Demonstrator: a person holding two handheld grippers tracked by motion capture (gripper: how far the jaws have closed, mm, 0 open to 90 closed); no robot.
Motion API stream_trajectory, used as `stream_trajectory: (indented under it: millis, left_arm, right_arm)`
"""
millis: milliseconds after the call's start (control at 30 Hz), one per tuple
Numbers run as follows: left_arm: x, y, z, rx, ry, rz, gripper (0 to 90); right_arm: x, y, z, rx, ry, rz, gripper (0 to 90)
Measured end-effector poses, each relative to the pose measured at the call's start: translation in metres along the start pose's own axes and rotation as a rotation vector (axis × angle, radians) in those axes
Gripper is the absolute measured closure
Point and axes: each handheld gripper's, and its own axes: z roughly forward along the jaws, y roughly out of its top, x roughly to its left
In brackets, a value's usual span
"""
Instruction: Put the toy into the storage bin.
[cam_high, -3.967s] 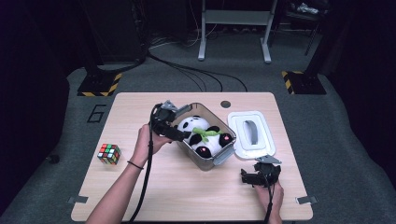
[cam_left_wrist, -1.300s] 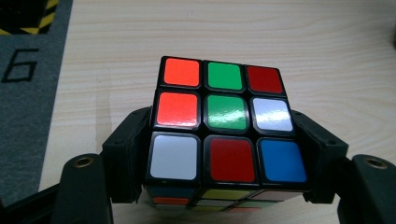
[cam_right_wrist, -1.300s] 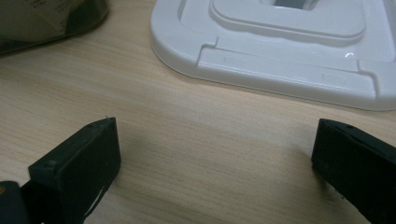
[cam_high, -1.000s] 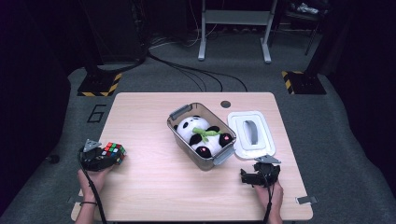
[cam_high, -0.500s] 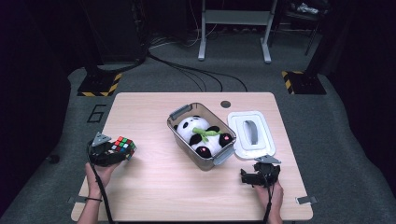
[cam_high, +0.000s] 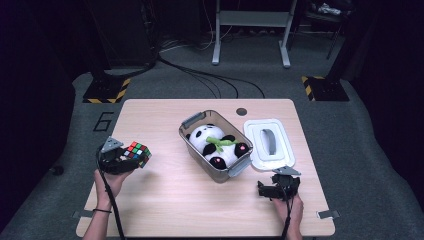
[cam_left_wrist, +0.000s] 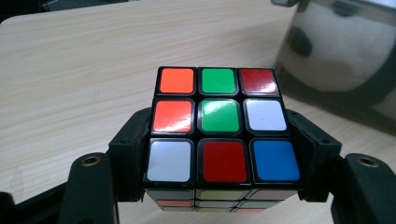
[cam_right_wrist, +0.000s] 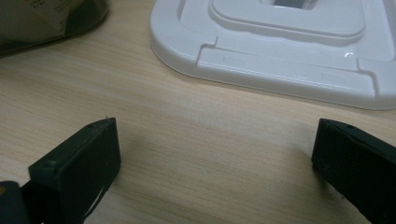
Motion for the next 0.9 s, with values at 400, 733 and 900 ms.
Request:
stream_trajectory:
  millis: [400, 733, 900]
  left_arm:
    - [-0.019, 0.022, 0.001, -0.007, -0.026, 0.04, 34.0]
    - [-0.031, 0.039, 0.002, -0.018, -0.054, 0.065, 34.0]
    - [-0.037, 0.049, 0.004, -0.021, -0.07, 0.082, 34.0]
  right_arm:
    - [0.0, 0.0, 0.0, 0.0, 0.0, 0.0, 0.2]
    - [0.0, 0.0, 0.0, 0.0, 0.0, 0.0, 0.2]
    - [0.0, 0.0, 0.0, 0.0, 0.0, 0.0, 0.2]
